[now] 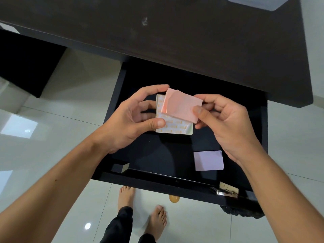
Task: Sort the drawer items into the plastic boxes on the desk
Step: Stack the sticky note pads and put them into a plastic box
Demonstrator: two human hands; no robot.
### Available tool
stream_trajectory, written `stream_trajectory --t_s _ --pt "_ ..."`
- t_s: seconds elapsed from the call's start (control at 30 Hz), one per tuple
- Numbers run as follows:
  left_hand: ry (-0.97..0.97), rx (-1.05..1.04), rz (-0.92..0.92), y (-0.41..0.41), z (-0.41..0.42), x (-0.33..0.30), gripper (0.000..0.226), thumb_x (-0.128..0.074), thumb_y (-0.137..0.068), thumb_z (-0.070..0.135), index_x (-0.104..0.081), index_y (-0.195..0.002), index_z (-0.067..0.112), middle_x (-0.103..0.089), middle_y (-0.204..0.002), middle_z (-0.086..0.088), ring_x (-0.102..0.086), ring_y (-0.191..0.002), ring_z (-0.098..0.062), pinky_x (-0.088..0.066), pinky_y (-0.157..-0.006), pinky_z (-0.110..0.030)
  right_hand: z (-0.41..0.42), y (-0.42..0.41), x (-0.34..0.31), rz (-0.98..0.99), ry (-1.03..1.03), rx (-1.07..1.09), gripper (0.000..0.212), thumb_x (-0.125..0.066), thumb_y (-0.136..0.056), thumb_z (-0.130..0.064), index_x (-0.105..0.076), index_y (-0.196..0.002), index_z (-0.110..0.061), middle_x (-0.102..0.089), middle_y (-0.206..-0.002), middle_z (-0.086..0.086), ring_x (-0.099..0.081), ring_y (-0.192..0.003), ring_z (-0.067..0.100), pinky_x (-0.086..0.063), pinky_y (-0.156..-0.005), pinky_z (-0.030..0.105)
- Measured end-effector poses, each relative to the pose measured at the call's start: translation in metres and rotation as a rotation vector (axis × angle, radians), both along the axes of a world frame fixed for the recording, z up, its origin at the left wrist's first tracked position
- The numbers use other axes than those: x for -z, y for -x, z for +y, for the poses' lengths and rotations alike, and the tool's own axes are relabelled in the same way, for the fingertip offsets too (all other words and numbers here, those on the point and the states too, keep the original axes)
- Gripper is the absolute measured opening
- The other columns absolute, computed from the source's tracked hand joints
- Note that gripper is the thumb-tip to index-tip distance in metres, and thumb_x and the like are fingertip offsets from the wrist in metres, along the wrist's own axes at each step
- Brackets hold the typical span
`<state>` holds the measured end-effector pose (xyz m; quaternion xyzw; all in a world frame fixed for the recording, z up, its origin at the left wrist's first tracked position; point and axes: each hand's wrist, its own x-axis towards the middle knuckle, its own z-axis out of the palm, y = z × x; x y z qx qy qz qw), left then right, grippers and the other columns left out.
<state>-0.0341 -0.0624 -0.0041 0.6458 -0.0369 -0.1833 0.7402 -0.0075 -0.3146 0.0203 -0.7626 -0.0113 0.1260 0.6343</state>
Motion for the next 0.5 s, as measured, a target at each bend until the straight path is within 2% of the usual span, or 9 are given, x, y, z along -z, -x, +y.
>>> stream_trajectory --t_s 0.13,0.27,0.5 --pt "0.016 0.011 -0.007 0.001 0.000 -0.001 0.085 -0.075 -0.087 0.006 -0.039 -0.157 0.038 -0.065 -0.130 -0.019 -0.069 -0.117 -0.039 -0.059 -0.097 -0.041 0.002 -0.005 -0.004 -0.035 0.049 -0.043 0.030 -0.078 -0.094 -0.013 -0.076 -0.122 -0.020 -0.075 -0.090 0.002 -0.071 -0.074 0.011 -0.058 -0.073 0.022" --pt "-0.004 -0.019 -0.011 0.000 -0.001 -0.001 0.068 -0.075 -0.087 0.009 -0.052 -0.148 0.030 -0.068 -0.125 -0.010 -0.069 -0.118 -0.036 -0.059 -0.095 -0.039 0.005 -0.009 -0.005 -0.049 0.054 -0.061 0.031 -0.079 -0.092 -0.012 -0.076 -0.122 -0.020 -0.074 -0.091 0.000 -0.070 -0.077 0.010 -0.058 -0.074 0.022" --pt "0.039 -0.090 0.019 0.012 0.011 -0.011 0.069 -0.076 -0.090 0.008 -0.049 -0.150 0.027 -0.067 -0.130 -0.016 -0.072 -0.111 -0.033 -0.060 -0.088 -0.036 -0.006 0.001 0.010 -0.008 0.060 0.023 0.018 -0.066 -0.103 -0.019 -0.077 -0.117 -0.021 -0.075 -0.088 -0.006 -0.071 -0.080 0.014 -0.059 -0.074 0.027"
